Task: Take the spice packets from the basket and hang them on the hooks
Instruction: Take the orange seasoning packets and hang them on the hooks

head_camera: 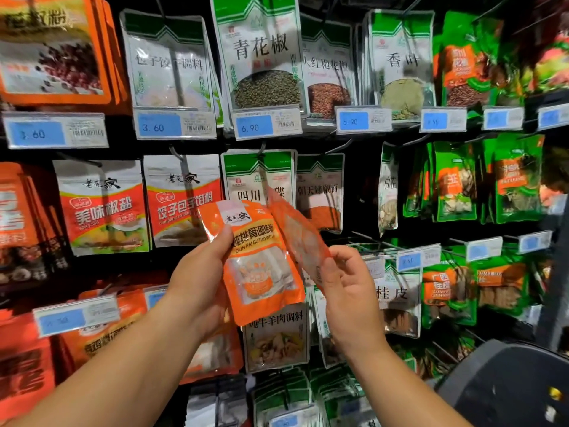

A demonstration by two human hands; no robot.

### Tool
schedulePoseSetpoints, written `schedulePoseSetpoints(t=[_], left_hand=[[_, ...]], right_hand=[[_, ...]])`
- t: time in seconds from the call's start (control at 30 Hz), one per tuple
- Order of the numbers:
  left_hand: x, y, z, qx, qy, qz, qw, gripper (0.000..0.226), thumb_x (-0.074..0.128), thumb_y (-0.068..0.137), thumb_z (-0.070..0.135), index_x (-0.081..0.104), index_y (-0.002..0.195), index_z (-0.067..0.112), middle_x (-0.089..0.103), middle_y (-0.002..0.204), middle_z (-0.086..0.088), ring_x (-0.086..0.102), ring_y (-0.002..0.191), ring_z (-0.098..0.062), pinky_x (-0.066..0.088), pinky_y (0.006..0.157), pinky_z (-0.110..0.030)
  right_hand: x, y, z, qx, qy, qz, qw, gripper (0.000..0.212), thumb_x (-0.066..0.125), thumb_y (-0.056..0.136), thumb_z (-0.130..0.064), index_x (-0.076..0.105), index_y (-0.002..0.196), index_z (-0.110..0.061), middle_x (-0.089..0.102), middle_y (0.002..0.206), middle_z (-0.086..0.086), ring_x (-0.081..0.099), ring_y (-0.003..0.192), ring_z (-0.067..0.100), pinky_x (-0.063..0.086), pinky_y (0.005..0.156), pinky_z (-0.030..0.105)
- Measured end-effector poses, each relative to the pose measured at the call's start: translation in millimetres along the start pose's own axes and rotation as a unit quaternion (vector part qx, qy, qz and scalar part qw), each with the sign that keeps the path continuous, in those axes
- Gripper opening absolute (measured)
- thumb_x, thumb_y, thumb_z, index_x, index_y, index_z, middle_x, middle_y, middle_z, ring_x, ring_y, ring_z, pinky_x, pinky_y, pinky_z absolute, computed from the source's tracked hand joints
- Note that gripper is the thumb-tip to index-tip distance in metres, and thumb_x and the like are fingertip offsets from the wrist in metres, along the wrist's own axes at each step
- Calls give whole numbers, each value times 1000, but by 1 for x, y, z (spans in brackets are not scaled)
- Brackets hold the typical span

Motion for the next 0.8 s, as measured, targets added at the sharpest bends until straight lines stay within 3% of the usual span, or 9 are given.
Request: schedulePoseSetpoints(t=[0.07, 0.17, 0.3, 0.4, 0.53, 0.63, 0.7, 0.77, 0.8], left_hand=[[4, -1, -1, 0, 6, -4, 1000, 38, 49, 105, 40, 69, 121, 12, 77, 109, -17, 77, 95, -34, 59, 78, -51], [3, 0, -3, -12, 12, -12, 1000, 51, 48, 104, 46, 65, 130, 6, 74, 117, -21, 72, 108, -38, 56, 94, -58], [2, -4, -5, -25, 8, -26, 999, 59, 49, 101, 52, 64, 131, 4, 72, 120, -25, 71, 110, -41, 59, 88, -58], [0, -4, -5, 6, 21, -44, 999, 60, 64, 89, 49, 65, 130, 5, 72, 122, -24, 70, 112, -41, 55, 97, -59], [0, -3, -3, 31, 55, -30, 998, 30, 70, 91, 21, 72, 116, 3, 74, 113, -25, 71, 100, -39, 50, 101, -63], [-2, -2, -2, 59, 80, 0, 995, 13, 62, 89, 1, 72, 98, 1, 73, 89, -23, 70, 76, -33, 60, 78, -48], [-4, 1, -2, 81, 100, 9, 992, 13, 60, 90, -4, 72, 89, 2, 72, 78, -18, 70, 63, -26, 60, 61, -38], [-7, 1, -2, 87, 105, 7, 991, 14, 60, 90, -5, 71, 87, 2, 73, 76, -19, 70, 60, -27, 60, 53, -34], [-9, 0, -2, 88, 109, 5, 990, 12, 61, 91, -4, 72, 89, 2, 75, 78, -19, 72, 61, -28, 60, 52, -34]], right_hand=[[5, -4, -2, -31, -10, -48, 998, 16, 60, 98, -31, 62, 99, -15, 72, 128, -7, 65, 123, 12, 53, 98, 25], [11, -10, -1, -74, -78, -131, 986, 19, 61, 96, -51, 67, 98, -32, 65, 138, -13, 50, 141, 14, 44, 114, 42], [11, -10, -1, -98, -161, -163, 968, 21, 60, 94, -58, 65, 103, -38, 60, 141, -23, 40, 147, 10, 39, 115, 55], [11, -10, -1, -102, -160, -179, 965, 25, 62, 94, -57, 66, 105, -35, 58, 143, -23, 38, 148, 10, 42, 113, 57], [8, -9, 0, -96, -173, -200, 959, 24, 66, 92, -55, 66, 104, -34, 57, 144, -24, 37, 149, 8, 44, 111, 56], [6, -9, -1, -94, -166, -210, 959, 25, 74, 86, -50, 66, 106, -38, 59, 143, -22, 37, 148, 9, 49, 109, 48], [6, -10, -2, -64, -140, -199, 968, 27, 79, 85, -46, 67, 108, -40, 59, 143, -18, 36, 149, 6, 50, 107, 31], [3, -8, -5, -55, -153, -144, 976, 22, 80, 87, -32, 68, 105, -37, 58, 144, -20, 36, 147, 0, 41, 106, 12], [0, -6, -5, -53, -171, -104, 978, 26, 81, 87, -26, 67, 106, -37, 55, 145, -22, 37, 145, -2, 38, 106, 9]])
Point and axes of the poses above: each hand's wrist, its own y-axis towards the middle knuckle, its own x-axis out of the palm, z = x × y, the point moved 2 cm from there along y, towards the middle knuckle
